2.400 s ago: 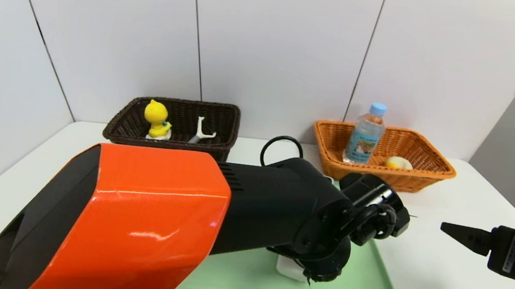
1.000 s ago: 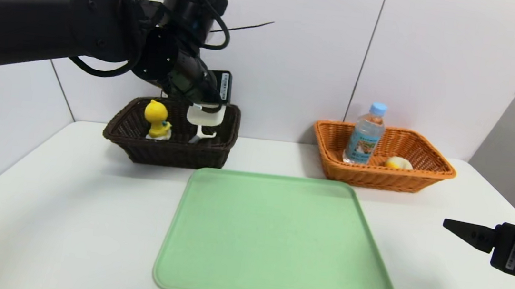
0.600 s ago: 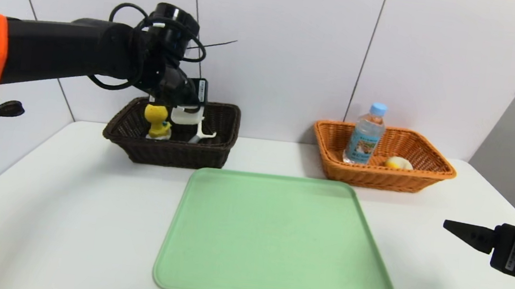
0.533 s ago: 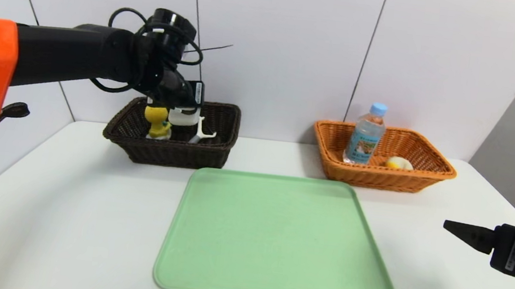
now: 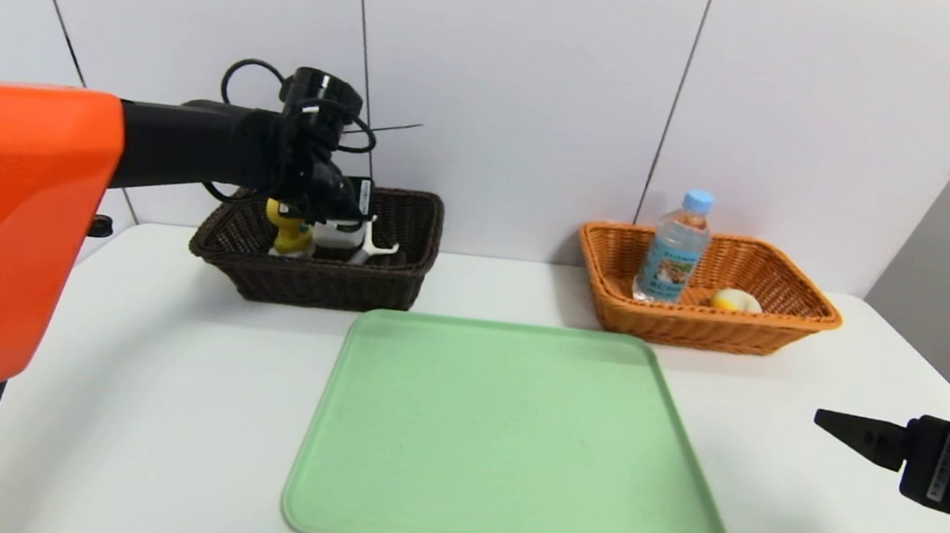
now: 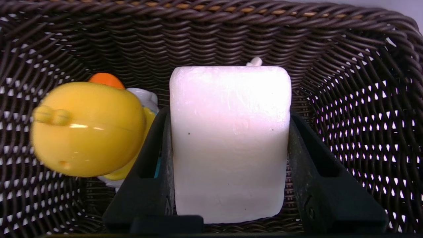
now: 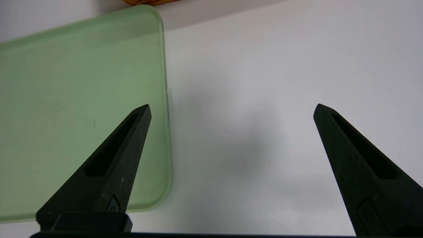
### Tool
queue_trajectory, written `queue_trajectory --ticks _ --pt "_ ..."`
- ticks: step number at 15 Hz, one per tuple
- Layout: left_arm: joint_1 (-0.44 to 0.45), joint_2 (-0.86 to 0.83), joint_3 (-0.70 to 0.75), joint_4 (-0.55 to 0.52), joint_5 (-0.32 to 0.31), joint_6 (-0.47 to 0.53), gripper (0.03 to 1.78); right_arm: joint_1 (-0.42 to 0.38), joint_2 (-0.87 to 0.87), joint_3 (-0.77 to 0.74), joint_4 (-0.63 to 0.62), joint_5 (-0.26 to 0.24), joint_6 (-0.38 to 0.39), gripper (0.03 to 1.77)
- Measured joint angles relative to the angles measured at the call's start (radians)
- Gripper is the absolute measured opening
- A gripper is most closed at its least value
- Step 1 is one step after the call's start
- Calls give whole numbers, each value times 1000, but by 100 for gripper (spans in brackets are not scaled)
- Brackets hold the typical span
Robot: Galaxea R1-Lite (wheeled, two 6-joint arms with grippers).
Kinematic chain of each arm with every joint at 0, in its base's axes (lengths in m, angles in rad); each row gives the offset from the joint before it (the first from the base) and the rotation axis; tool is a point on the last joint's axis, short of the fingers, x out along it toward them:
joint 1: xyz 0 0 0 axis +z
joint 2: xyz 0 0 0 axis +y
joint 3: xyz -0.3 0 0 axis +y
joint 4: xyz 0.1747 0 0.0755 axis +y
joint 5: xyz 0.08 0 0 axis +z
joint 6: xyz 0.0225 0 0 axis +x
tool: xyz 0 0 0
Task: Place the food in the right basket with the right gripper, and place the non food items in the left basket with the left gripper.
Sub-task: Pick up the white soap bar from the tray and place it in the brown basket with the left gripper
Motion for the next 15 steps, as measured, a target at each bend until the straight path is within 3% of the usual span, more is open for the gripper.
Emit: queue_trajectory --ticks 11,15 --pt "2 37 0 -3 -1 -2 97 0 -1 2 -1 -8 1 170" --pt "3 41 1 -4 2 -2 126 0 -4 5 -1 -13 1 170"
